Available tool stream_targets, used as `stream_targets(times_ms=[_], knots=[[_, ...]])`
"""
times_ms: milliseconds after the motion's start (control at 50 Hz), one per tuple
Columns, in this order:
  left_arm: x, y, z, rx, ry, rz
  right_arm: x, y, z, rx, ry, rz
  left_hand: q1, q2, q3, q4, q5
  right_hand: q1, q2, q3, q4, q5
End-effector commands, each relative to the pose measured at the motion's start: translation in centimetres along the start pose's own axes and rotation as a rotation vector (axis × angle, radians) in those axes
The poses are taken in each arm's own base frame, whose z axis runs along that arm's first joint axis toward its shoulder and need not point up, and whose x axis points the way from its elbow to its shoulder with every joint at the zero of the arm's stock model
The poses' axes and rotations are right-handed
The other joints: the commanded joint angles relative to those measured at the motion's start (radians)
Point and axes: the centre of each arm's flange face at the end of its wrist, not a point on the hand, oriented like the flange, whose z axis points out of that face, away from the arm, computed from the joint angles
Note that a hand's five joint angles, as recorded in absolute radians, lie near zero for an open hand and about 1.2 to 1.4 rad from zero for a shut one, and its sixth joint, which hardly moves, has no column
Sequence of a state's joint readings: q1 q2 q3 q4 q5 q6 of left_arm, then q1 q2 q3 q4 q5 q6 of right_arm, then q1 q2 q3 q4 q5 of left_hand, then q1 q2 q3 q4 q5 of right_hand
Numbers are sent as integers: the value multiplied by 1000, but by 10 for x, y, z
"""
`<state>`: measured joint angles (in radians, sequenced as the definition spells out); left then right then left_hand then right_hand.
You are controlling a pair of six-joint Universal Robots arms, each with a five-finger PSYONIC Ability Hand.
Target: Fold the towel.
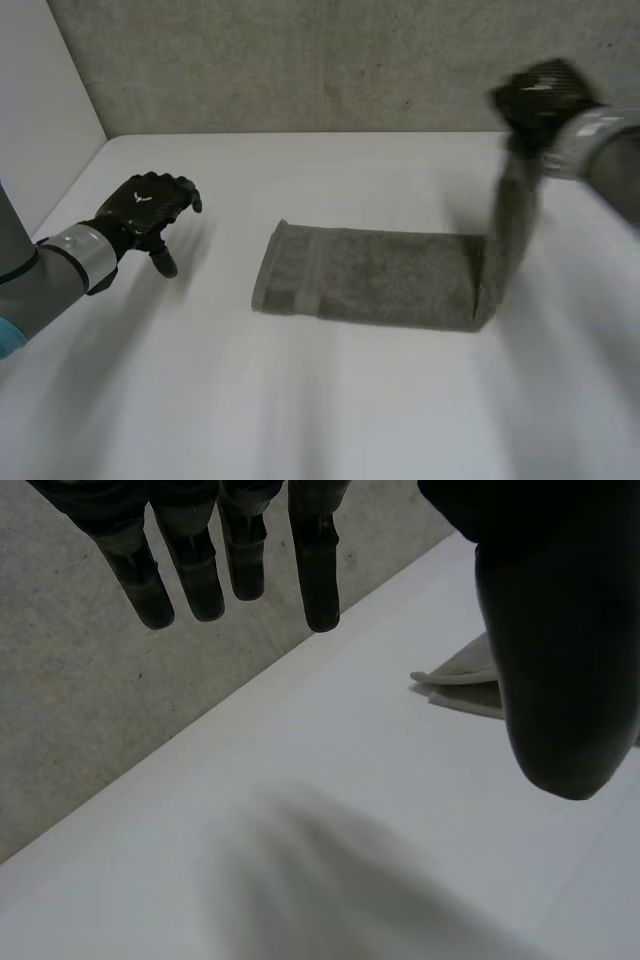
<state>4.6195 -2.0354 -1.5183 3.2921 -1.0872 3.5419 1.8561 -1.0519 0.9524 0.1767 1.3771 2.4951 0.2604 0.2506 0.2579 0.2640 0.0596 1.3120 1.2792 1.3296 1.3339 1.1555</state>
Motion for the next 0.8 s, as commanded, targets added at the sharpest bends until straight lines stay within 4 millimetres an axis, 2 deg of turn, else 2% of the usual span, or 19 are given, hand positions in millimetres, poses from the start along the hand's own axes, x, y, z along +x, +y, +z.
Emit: stream_targets(times_ms=[20, 40, 80, 100, 120, 140, 160, 180, 220, 320, 360, 380, 420, 440, 480, 540, 640, 760, 800], knots=[[1, 2, -1, -7, 2, -4, -164, -55, -19, 127, -290, -41, -47, -37, -44, -50, -21, 84, 117, 67, 62, 66], [1, 2, -1, -7, 2, -4, -164, -55, -20, 127, -291, -41, -47, -37, -44, -50, -21, 84, 117, 67, 62, 66], [1, 3, -2, -10, 1, -7, -218, -42, -24, 111, -397, -65, -47, -37, -44, -50, -21, 84, 117, 67, 62, 66], [2, 5, -2, -15, 5, -9, -218, -42, -24, 111, -398, -65, -47, -37, -44, -50, -21, 84, 117, 67, 62, 66], [2, 5, -2, -15, 5, -9, -238, -32, -27, 96, -439, -88, -47, -37, -44, -50, -21, 71, 104, 53, 49, 53], [3, 6, -3, -19, 5, -11, -249, -27, -30, 88, -454, -117, -47, -37, -44, -50, -21, -235, -202, -252, -256, -253], [3, 6, -3, -17, 5, -11, -249, -27, -30, 88, -454, -117, -47, -37, -44, -50, -21, -238, -205, -255, -259, -256], [2, 8, -2, -17, 3, -10, -250, -25, -30, 76, -443, -131, -50, -40, -47, -53, -24, -1005, -972, -1023, -1027, -1023], [2, 7, -2, -12, 0, -7, -248, -23, -29, 58, -422, -134, -50, -40, -47, -53, -24, -1137, -1105, -1155, -1159, -1155], [0, 7, -1, -3, -5, -3, -224, -16, -28, -12, -355, -124, -50, -40, -47, -53, -24, -1137, -1105, -1155, -1159, -1155], [1, 7, -1, -3, -3, -2, -192, -8, -30, -62, -308, -82, -50, -40, -47, -53, -24, -1137, -1105, -1155, -1159, -1155], [2, 5, 0, 0, -1, -2, -192, -8, -30, -63, -308, -81, -50, -40, -47, -53, -24, -1137, -1105, -1155, -1159, -1155], [4, 4, 0, 4, 5, 2, -162, 4, -36, -106, -260, -5, -50, -40, -47, -53, -24, -1137, -1105, -1155, -1159, -1155], [7, 3, 0, 5, 11, 2, -162, 4, -36, -106, -259, -5, -50, -40, -47, -53, -24, -1137, -1105, -1155, -1159, -1155], [9, 2, 0, 8, 15, 4, -140, 21, -44, -140, -228, 70, -50, -40, -47, -53, -24, -1137, -1105, -1155, -1159, -1155], [18, -1, 0, 16, 39, 11, -131, 34, -49, -164, -222, 95, -50, -40, -47, -53, -24, -1137, -1105, -1155, -1159, -1155], [32, -4, 0, 23, 69, 18, -115, 86, -62, -239, -227, 161, -50, -40, -47, -53, -24, -1046, -1013, -1063, -1068, -1064], [39, -5, -1, 24, 88, 19, -118, 118, -67, -305, -235, 184, -47, -37, -44, -50, -21, -936, -904, -954, -958, -954], [42, -5, -1, 25, 96, 20, -119, 131, -66, -315, -219, 184, -50, -40, -47, -53, -24, -784, -752, -802, -806, -802]])
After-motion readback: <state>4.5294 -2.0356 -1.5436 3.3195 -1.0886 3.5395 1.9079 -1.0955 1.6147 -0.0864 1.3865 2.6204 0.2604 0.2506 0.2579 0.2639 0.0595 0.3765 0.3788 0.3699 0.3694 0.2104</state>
